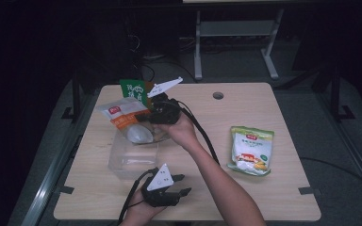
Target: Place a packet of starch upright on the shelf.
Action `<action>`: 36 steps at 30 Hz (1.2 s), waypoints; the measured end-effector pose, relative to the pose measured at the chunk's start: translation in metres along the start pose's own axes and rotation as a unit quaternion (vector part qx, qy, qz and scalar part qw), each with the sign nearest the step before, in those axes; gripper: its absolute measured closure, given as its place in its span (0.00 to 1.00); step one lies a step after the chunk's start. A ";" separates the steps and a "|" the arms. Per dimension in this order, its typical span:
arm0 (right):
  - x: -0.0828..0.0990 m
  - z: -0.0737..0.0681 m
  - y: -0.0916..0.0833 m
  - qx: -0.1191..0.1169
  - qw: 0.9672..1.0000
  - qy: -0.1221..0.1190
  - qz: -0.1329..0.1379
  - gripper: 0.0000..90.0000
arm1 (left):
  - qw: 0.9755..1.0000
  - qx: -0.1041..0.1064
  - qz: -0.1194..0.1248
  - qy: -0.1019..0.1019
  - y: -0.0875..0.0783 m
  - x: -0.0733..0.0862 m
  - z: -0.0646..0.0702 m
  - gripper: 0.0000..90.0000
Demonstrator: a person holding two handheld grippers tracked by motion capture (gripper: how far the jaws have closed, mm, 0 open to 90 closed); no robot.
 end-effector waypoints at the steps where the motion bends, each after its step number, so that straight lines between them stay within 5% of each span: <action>1: 0.000 0.001 0.007 -0.004 1.000 0.001 0.002 1.00 | 1.000 0.000 0.000 -0.001 0.000 0.000 0.000 0.56; 22: 0.026 0.012 0.066 -0.028 0.999 0.042 -0.015 1.00 | 1.000 -0.001 -0.005 -0.001 0.003 0.004 0.001 0.56; 30: 0.024 0.011 0.052 0.003 0.999 0.035 -0.032 0.88 | 1.000 0.001 -0.006 -0.003 0.005 0.004 0.002 0.56; 36: 0.029 0.010 0.039 0.013 0.997 0.026 -0.069 0.99 | 1.000 0.003 -0.008 -0.003 0.006 0.004 0.004 0.56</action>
Point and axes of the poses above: each handheld gripper's, and its own axes: y roughly forward along the jaws, x roughly out of its underside, z roughly to its right, the point moved 3 cm from there along y, roughly forward along the jaws, and after that the axes turned 6 degrees about -z, right-handed, at the moved point
